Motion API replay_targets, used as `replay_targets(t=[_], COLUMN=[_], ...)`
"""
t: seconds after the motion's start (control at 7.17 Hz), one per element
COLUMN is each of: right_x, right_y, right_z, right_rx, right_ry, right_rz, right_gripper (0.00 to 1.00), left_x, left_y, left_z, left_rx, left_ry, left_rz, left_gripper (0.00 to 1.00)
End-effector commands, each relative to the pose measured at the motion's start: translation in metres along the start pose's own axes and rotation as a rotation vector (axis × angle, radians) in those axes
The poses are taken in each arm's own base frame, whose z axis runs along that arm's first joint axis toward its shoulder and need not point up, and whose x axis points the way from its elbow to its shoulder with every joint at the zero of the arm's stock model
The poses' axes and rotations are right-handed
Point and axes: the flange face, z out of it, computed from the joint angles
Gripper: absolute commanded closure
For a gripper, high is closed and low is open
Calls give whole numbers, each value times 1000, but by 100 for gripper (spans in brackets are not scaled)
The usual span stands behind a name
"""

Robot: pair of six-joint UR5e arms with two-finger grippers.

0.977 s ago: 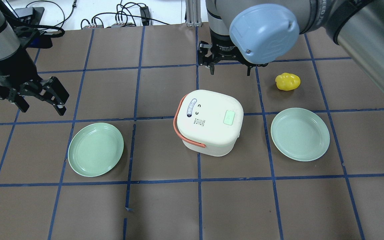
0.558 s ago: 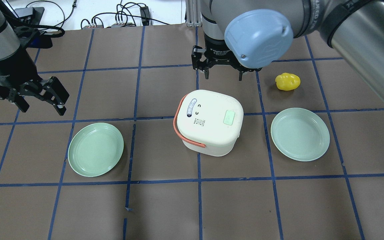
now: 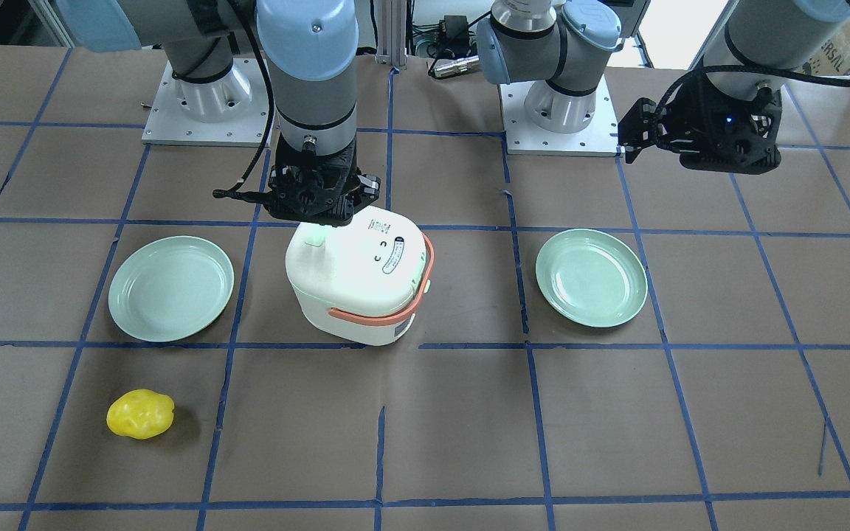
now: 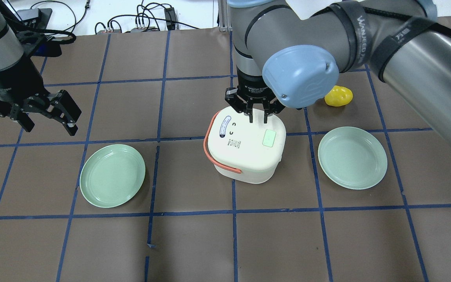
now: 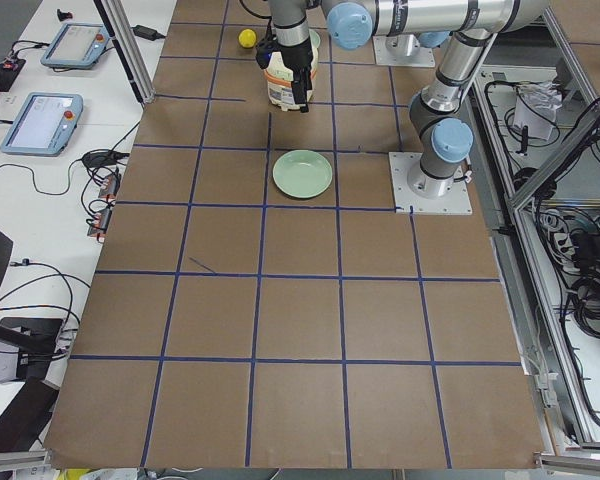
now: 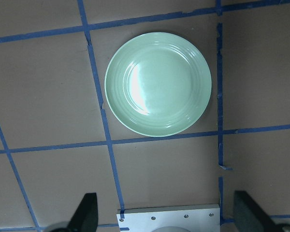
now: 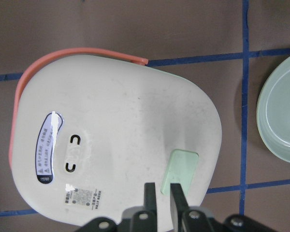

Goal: Press rice cooker button
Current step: 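Move the right gripper down over the rice cooker's green button, then press the green button down with the closed right gripper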

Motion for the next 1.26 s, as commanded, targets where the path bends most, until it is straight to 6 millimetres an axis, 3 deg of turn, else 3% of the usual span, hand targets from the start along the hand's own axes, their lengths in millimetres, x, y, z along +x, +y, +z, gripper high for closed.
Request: replay_targets(t=[0.0, 0.28, 0.7, 1.12], right_x=[12, 23, 24, 29], right_y=[11, 1, 8, 24], right_z=[12, 25, 37, 47], right_rx=[23, 87, 67, 47], right_ry=[-12, -26, -26, -21], right_rz=[-43, -93, -86, -59], right_gripper=[78, 74, 74, 83], left_x=[0, 0, 0, 0], left_y=[0, 0, 0, 0], left_z=[0, 0, 0, 0], left_rx=[0, 0, 0, 0], left_ry=[0, 0, 0, 0], left_rz=[0, 0, 0, 0], left_gripper=[0, 0, 0, 0])
